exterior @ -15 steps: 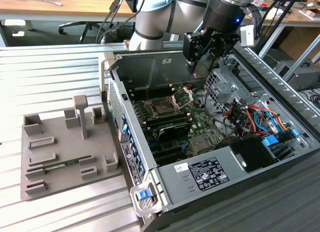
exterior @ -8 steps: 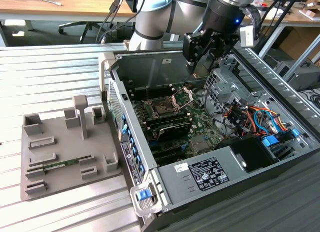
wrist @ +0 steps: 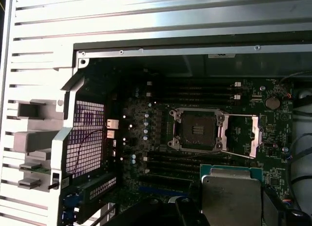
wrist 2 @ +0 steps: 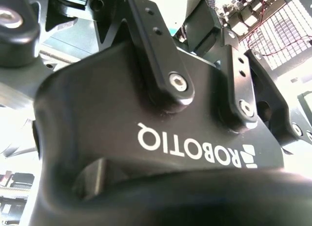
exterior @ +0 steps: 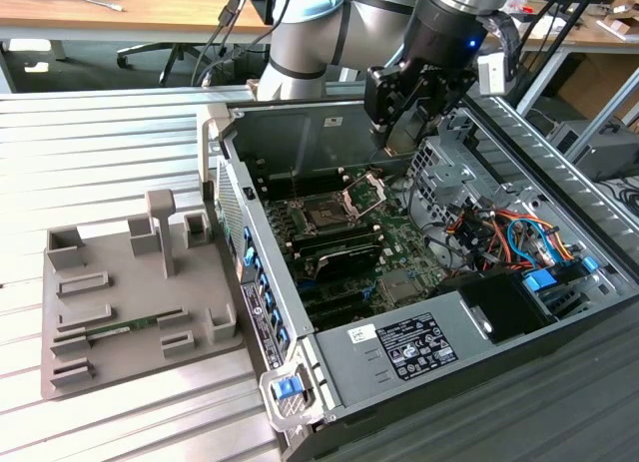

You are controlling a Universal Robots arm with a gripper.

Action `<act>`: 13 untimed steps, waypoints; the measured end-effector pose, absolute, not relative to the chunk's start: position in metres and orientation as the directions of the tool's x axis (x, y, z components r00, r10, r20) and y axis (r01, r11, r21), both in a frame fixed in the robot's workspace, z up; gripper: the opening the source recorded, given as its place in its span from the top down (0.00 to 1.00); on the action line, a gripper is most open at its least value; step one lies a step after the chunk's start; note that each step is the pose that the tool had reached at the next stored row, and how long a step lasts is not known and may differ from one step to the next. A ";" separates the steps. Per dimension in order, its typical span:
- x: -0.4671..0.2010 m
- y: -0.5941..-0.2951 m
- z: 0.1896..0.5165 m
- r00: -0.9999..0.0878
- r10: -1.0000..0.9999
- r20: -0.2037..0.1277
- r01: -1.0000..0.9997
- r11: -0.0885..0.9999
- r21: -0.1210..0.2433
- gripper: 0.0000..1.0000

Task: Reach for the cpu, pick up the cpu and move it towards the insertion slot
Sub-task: 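Pick up the cpu and move it towards the insertion slot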

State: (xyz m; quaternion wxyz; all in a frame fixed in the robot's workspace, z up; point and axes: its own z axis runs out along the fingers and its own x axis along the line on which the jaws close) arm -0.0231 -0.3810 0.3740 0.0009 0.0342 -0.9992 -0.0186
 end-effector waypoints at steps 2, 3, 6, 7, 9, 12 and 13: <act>-0.023 -0.381 0.373 -0.998 -0.068 0.001 -0.068 0.997 0.037 0.45; -0.023 -0.380 0.373 -0.998 -0.068 0.000 -0.068 0.997 0.037 0.45; -0.023 -0.380 0.372 -0.998 -0.068 0.000 -0.068 0.997 0.037 0.45; -0.023 -0.380 0.372 -0.998 -0.068 0.000 -0.068 0.997 0.037 0.45; -0.023 -0.379 0.372 -0.998 -0.068 0.001 -0.068 0.997 0.037 0.45; -0.023 -0.378 0.372 -0.998 -0.068 0.001 -0.068 0.997 0.037 0.45; -0.023 -0.377 0.371 -0.998 -0.068 0.001 -0.068 0.997 0.037 0.45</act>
